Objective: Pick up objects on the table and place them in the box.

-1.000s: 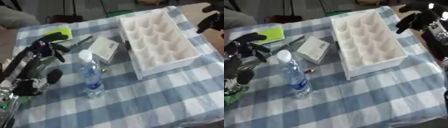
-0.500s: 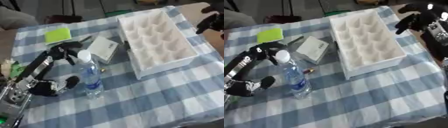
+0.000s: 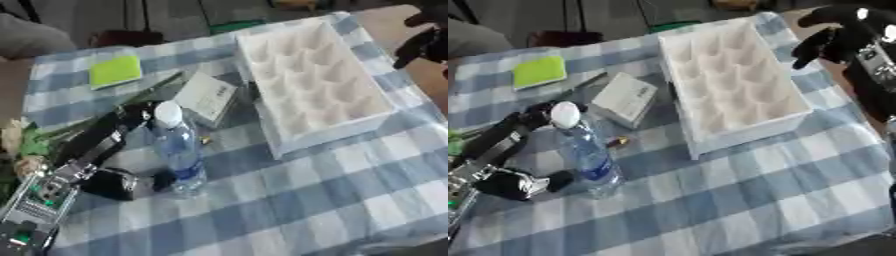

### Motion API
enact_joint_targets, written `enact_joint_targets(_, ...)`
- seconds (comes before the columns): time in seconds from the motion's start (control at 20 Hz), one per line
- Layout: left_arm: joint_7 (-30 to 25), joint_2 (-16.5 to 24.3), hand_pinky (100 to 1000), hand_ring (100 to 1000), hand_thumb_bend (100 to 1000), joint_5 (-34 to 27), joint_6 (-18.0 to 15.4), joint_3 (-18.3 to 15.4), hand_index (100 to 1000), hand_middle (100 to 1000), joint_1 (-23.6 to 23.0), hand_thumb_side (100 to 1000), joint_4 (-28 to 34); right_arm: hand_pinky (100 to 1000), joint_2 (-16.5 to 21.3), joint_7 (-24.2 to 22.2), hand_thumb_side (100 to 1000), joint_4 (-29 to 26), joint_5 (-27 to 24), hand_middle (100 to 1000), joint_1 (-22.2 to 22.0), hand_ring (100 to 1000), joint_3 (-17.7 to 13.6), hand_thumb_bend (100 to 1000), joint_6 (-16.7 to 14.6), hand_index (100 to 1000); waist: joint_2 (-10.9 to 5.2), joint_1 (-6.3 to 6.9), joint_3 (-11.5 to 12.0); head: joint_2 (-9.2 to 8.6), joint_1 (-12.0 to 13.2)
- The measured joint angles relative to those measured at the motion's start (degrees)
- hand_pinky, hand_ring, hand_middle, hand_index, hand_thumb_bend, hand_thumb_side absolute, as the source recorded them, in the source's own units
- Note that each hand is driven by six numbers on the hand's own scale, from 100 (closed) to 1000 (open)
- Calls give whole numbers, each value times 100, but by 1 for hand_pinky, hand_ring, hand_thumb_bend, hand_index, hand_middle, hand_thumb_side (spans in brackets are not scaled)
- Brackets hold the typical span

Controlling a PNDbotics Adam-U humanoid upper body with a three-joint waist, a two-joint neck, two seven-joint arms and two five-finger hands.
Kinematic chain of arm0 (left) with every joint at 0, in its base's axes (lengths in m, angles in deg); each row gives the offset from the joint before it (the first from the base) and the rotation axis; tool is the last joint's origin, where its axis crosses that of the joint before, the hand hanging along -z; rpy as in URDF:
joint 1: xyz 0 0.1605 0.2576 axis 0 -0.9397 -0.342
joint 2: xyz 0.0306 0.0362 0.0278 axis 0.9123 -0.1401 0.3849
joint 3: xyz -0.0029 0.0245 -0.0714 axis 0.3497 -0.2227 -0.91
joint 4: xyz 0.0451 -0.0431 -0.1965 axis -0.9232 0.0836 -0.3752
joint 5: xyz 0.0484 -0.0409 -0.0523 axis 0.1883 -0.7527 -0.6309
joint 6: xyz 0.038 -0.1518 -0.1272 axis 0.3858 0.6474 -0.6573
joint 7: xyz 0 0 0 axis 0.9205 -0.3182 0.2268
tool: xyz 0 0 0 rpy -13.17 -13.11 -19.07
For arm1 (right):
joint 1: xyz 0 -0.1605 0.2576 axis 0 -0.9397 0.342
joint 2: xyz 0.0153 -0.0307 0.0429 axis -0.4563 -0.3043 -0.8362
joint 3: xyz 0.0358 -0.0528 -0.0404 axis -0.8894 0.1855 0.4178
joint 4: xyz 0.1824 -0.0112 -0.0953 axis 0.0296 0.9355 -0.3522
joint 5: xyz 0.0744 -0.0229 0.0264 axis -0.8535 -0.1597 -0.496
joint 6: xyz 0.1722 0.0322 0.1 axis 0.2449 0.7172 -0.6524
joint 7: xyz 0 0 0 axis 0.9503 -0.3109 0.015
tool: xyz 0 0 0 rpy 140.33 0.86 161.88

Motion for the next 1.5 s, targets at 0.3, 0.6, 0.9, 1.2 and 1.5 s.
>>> enact_joint_targets(0.3,-29,-2,651,754,532,228,-137,119,945,823,98,709,-197,563,0,-11,677,0,0,742,0,626,1,100,-11,809,0,-17,-2,0,8)
enact_joint_targets(0.6,-65,-51,633,736,470,165,-207,268,923,791,278,693,-298,563,0,-13,678,1,0,742,0,626,6,100,-13,810,0,-31,-14,0,16)
enact_joint_targets(0.9,-76,-104,607,705,451,-35,-146,330,897,746,373,672,-433,563,0,-14,684,1,0,742,0,625,20,100,-14,810,0,-30,-21,0,30)
enact_joint_targets(1.2,-56,-154,598,695,459,-146,-81,419,890,740,581,655,-569,563,0,-32,680,2,0,742,1,625,33,100,-15,810,0,-29,-31,0,40)
enact_joint_targets(1.5,-32,-219,573,668,358,-196,-30,489,863,690,743,589,-708,563,0,-37,681,2,-1,742,2,625,34,100,-17,810,0,-28,-47,-1,58)
